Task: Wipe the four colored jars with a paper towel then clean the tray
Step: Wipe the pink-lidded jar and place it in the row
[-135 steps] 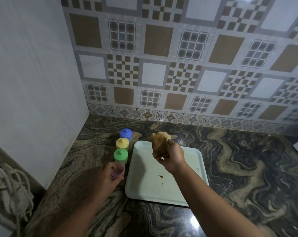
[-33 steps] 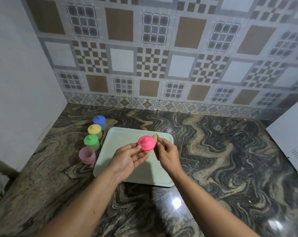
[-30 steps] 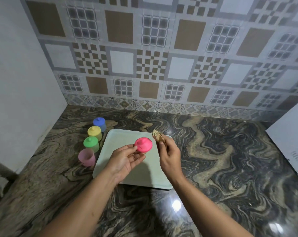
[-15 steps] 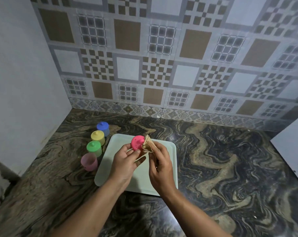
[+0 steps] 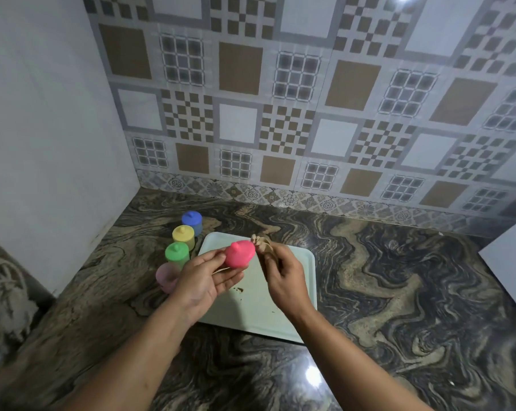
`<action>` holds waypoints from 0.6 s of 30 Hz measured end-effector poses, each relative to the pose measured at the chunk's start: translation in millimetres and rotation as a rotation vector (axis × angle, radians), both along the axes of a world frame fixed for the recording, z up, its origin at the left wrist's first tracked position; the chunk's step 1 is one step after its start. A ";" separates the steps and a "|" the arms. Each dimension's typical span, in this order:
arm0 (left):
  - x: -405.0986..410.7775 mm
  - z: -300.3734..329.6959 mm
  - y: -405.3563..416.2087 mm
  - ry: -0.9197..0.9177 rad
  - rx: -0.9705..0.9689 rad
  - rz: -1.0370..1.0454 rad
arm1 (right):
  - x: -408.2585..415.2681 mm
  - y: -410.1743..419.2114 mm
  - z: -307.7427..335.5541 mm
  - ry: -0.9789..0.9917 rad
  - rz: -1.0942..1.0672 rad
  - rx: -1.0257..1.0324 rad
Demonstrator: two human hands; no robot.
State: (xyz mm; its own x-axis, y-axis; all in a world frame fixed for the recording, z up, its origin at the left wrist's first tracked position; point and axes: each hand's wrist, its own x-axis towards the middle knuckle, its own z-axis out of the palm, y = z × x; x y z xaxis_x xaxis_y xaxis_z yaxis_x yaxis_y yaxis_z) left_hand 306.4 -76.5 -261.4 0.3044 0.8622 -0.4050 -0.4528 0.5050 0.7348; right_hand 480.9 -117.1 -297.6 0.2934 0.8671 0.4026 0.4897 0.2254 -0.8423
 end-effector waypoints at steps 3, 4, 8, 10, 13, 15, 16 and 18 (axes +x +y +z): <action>-5.6 -0.8 0.7 0.047 -0.010 0.011 | -4.6 -10.7 10.3 -0.111 0.007 0.117; -5.6 -0.1 -0.3 0.054 0.001 -0.006 | -8.9 -15.5 11.6 -0.181 0.039 0.162; 0.2 3.9 -5.3 -0.008 0.028 -0.044 | -23.8 -23.6 3.2 -0.337 0.032 0.196; 1.3 4.8 -8.8 -0.058 0.043 -0.067 | -26.4 -25.7 0.7 -0.320 -0.003 0.189; -5.4 2.4 -10.3 -0.063 0.071 -0.140 | -24.2 -30.4 -1.4 -0.388 -0.023 0.187; -13.7 0.0 -8.7 -0.041 0.046 -0.213 | -19.2 -26.0 -2.5 -0.340 -0.012 0.102; -18.1 -1.8 -7.8 -0.028 0.013 -0.230 | -16.8 -21.0 -0.3 -0.268 -0.010 0.023; -25.4 -6.6 -6.9 -0.018 -0.071 -0.209 | -14.7 -15.9 6.0 -0.150 -0.012 -0.079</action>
State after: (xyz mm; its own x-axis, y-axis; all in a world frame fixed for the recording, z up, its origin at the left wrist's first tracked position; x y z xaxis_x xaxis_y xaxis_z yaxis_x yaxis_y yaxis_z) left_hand 281.0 -83.4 -268.0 0.4817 0.7489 -0.4551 -0.3455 0.6395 0.6868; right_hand 466.2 -133.0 -291.6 0.2461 0.8944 0.3734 0.6134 0.1545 -0.7745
